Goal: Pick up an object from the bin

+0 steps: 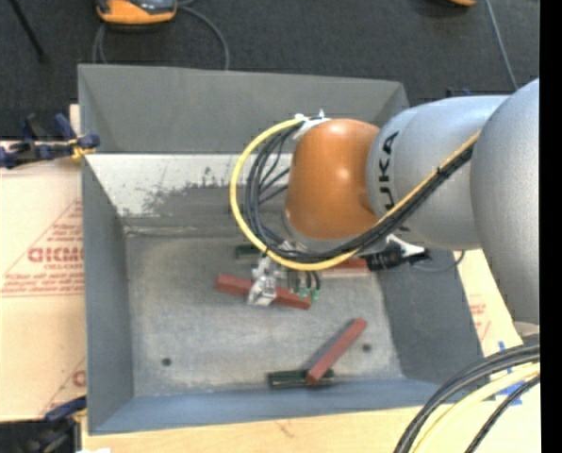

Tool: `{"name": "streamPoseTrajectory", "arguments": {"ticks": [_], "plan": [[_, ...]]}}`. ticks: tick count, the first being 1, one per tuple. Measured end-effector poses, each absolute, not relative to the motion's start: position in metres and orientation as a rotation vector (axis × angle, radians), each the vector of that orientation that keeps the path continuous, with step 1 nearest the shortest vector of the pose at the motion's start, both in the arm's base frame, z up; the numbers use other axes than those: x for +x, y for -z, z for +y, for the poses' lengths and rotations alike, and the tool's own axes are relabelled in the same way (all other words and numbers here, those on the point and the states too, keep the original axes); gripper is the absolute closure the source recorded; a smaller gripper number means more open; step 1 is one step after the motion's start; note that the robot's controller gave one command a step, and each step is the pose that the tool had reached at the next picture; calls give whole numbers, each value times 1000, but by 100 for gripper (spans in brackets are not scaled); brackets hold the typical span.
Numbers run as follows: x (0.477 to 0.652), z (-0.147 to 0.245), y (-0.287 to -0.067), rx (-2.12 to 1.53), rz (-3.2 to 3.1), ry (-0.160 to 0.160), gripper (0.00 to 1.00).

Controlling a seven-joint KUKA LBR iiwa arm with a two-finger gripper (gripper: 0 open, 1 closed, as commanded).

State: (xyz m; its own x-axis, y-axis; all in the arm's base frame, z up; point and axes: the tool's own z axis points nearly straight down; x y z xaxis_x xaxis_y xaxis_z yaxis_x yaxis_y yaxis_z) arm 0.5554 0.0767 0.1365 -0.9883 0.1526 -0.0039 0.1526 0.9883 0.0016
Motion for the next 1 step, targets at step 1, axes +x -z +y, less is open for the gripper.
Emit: {"name": "streamPoseTrajectory", "arguments": {"ticks": [1], "plan": [[556,77,-145,241,3127,-3,100]]}}
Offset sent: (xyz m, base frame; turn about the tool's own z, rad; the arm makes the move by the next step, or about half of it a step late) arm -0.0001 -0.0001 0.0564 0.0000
